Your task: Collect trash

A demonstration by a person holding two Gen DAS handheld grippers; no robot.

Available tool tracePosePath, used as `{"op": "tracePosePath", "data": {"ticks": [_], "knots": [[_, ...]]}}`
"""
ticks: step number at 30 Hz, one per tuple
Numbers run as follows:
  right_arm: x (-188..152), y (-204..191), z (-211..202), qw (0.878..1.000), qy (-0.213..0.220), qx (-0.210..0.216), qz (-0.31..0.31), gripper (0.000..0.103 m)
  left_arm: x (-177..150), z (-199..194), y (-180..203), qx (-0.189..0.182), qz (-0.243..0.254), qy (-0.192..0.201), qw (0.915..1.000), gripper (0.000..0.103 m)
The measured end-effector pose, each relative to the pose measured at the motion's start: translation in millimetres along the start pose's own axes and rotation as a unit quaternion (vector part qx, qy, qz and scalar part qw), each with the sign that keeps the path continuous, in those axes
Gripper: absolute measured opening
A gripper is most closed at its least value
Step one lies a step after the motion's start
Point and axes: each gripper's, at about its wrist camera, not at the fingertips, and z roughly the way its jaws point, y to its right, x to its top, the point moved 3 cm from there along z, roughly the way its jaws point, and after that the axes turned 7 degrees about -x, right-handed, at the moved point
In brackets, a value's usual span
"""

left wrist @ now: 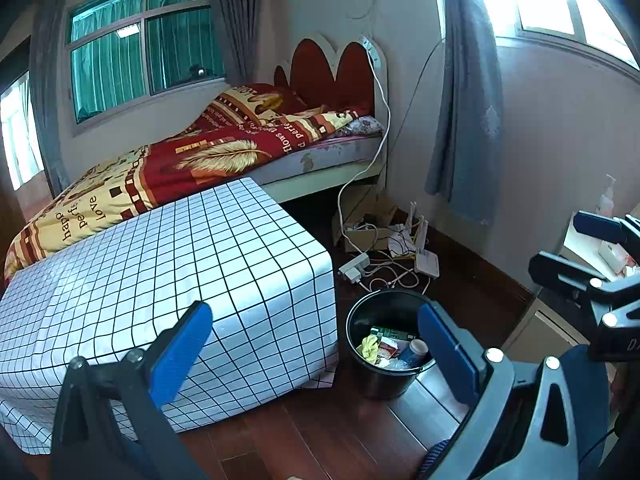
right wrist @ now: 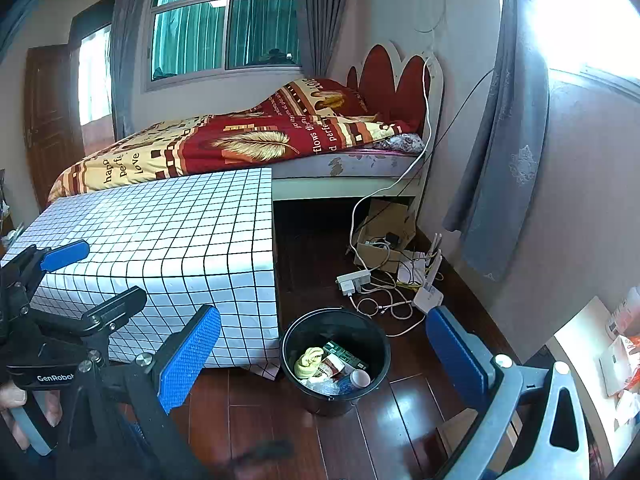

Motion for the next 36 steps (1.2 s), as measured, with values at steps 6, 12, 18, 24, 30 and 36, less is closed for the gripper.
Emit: {"op": "tracePosePath", "data": {"ticks": [6,12,18,24,30,36], "knots": [[-0.2,-0.1,-0.3,1.000,0.001,-0.001,0.000,0.103,1.5,0.0,0.6,0.001,0.001,0.000,1.0000,0.103],[1.6,-0.1,-0.2,1.000,-0.001,-0.002,0.000,0.103,3.6,0.5,-3.4,0.003,0.000,0.000,1.0000,0.103],[2.4,-0.6,-0.6,1.000,-0.001,-0.003,0.000,0.103,4.2,0.9,-6.9,0.002,0.000,0.000,1.0000,0.103],[2.2,1.5,1.1,1.000,-0.004,-0.005,0.000,0.103,4.8,1.2,-6.7,0.000,0.003,-0.001,1.0000,0.103],[2.2,2.2,1.1,1.000,-0.003,-0.006,0.000,0.103,5.3,1.1,-7.2,-0.002,0.003,-0.001,1.0000,0.103],[1.9,3.4,1.8,1.000,-0.005,-0.007,0.000,0.103,5.8,1.2,-6.7,-0.002,0.004,0.000,1.0000,0.103]]}}
